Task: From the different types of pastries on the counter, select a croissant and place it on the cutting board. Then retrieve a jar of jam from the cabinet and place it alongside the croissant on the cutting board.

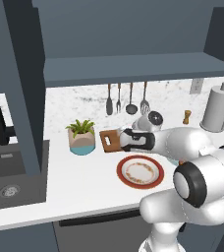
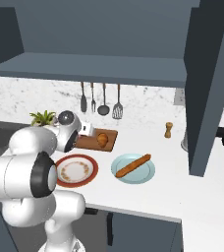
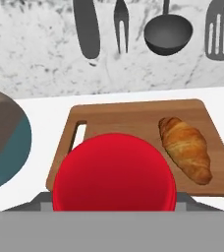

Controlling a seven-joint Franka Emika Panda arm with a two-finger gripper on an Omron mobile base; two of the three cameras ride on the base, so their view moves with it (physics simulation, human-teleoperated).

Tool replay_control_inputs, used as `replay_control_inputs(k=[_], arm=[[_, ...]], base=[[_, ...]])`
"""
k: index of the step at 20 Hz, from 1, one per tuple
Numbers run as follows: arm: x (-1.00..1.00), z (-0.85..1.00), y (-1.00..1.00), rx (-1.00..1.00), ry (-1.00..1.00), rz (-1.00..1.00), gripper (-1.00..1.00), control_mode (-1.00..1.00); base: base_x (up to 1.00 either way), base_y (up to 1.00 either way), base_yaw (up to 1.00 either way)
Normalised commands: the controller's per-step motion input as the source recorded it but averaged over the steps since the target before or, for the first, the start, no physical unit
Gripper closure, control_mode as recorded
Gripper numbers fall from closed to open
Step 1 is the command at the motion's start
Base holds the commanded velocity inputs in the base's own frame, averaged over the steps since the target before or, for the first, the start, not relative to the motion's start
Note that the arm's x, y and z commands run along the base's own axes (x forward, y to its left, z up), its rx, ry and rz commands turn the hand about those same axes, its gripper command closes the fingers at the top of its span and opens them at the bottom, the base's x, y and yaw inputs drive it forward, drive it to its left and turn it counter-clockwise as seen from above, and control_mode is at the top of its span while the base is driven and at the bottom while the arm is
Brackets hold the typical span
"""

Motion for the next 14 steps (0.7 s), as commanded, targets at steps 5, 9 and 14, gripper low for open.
replay_control_inputs(k=[5,9,14], arm=[[0.30,-0.06,0.04,0.00,0.01,0.01,1.00,-1.00],[0.18,-0.11,0.04,-0.02,0.00,0.00,1.00,-1.00],[0.30,-0.27,0.01,-0.02,0.05,0.00,1.00,-1.00]], base=[[0.00,0.00,0.00],[0.00,0.00,0.00],[0.00,0.00,0.00]])
